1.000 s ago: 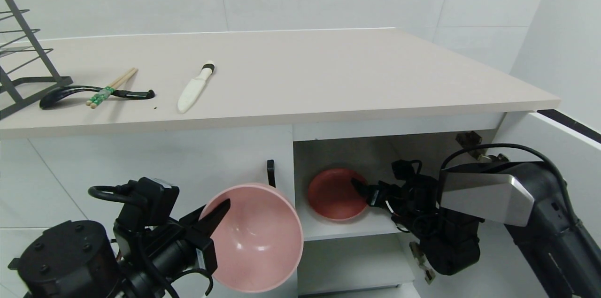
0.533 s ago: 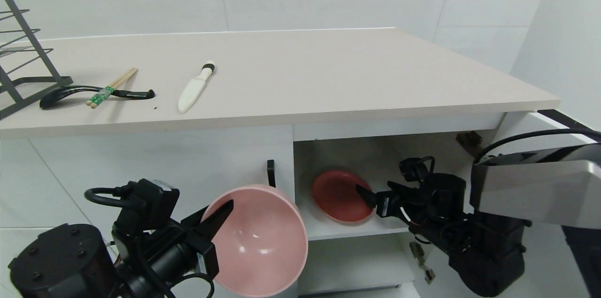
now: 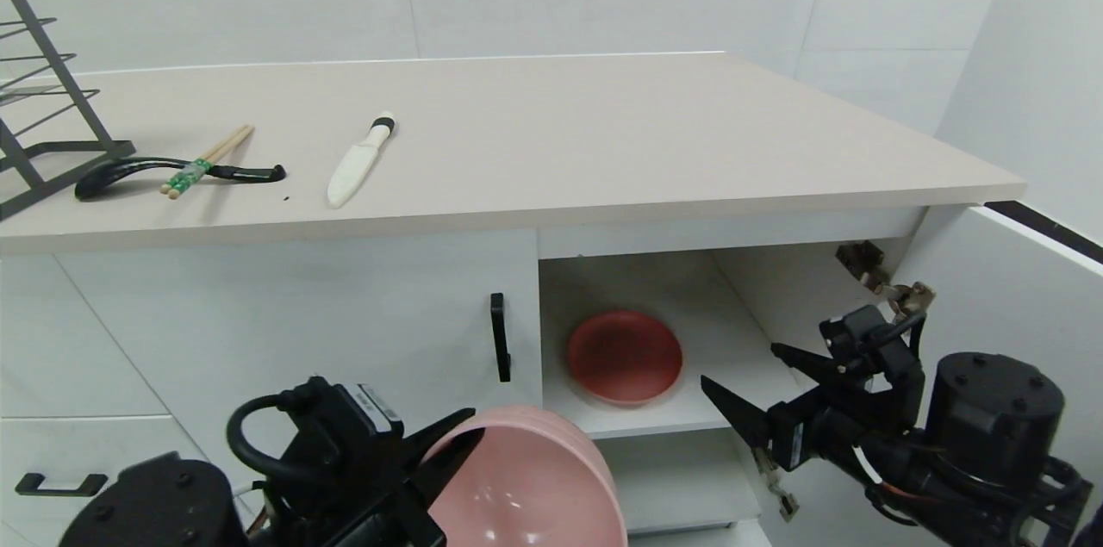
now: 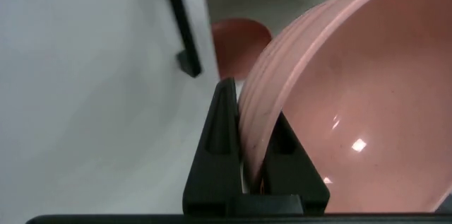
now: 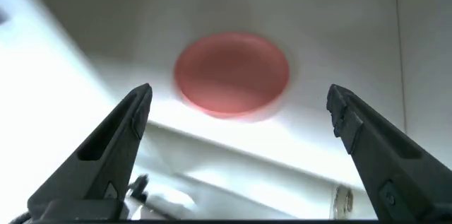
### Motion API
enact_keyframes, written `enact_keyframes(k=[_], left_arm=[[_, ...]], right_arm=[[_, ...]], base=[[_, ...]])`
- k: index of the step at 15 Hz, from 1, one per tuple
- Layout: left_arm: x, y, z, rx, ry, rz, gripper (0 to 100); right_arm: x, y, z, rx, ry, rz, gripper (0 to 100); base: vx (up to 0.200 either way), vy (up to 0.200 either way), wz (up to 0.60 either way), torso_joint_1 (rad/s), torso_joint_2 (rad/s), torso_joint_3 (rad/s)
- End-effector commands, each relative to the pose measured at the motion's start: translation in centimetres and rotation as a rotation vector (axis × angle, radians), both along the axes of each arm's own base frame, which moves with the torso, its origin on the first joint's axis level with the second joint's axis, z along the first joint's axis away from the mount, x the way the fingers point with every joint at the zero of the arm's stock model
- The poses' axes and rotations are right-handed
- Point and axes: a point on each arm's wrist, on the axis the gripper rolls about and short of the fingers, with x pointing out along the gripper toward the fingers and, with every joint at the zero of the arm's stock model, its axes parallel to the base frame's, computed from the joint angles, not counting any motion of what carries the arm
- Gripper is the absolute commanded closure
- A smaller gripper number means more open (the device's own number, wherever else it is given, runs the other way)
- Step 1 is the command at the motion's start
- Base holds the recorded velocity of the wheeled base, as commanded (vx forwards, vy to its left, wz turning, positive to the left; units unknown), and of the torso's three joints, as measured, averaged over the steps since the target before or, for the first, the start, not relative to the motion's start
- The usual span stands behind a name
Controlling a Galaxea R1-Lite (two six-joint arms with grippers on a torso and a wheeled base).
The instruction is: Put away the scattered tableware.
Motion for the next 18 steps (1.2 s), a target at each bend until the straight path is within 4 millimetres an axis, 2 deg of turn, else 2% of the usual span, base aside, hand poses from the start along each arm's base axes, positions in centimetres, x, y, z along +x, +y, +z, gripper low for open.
enact_keyframes(k=[1, 2, 5, 9, 11, 13, 16, 18], left_arm=[[0.2, -2.0, -1.2, 0.042, 0.017, -0.053, 100], [0.3, -2.3, -1.2, 0.04, 0.015, -0.057, 100], [0.7, -4.9, -2.2, 0.055, 0.014, -0.103, 100], [2.8, -8.6, -4.8, 0.09, 0.007, -0.085, 100], [3.5, -9.3, -5.9, 0.104, 0.023, -0.073, 100], [4.4, -10.0, -6.1, 0.089, 0.01, -0.055, 100], [6.2, -12.3, -8.5, 0.098, 0.0, 0.012, 100], [7.1, -13.5, -8.8, 0.072, -0.022, 0.016, 100]], right_arm=[[-1.3, -0.5, 0.9, 0.007, -0.022, 0.015, 0], [-1.4, -0.5, 1.0, 0.01, -0.026, 0.015, 0], [-1.8, -0.8, 1.4, 0.017, -0.037, 0.011, 0], [-2.0, -1.0, 1.4, 0.015, -0.033, 0.01, 0], [-2.0, -1.1, 1.4, 0.013, -0.034, 0.006, 0], [-1.8, -1.4, 1.4, 0.014, -0.035, -0.01, 0], [-1.5, -1.9, 1.5, -0.008, -0.049, -0.035, 0], [-1.5, -2.0, 1.5, -0.012, -0.051, -0.036, 0]], base=[[0.0, 0.0, 0.0, 0.0, 0.0, 0.0], [0.0, 0.0, 0.0, 0.0, 0.0, 0.0], [0.0, 0.0, 0.0, 0.0, 0.0, 0.0], [0.0, 0.0, 0.0, 0.0, 0.0, 0.0], [0.0, 0.0, 0.0, 0.0, 0.0, 0.0], [0.0, 0.0, 0.0, 0.0, 0.0, 0.0], [0.0, 0.0, 0.0, 0.0, 0.0, 0.0], [0.0, 0.0, 0.0, 0.0, 0.0, 0.0]])
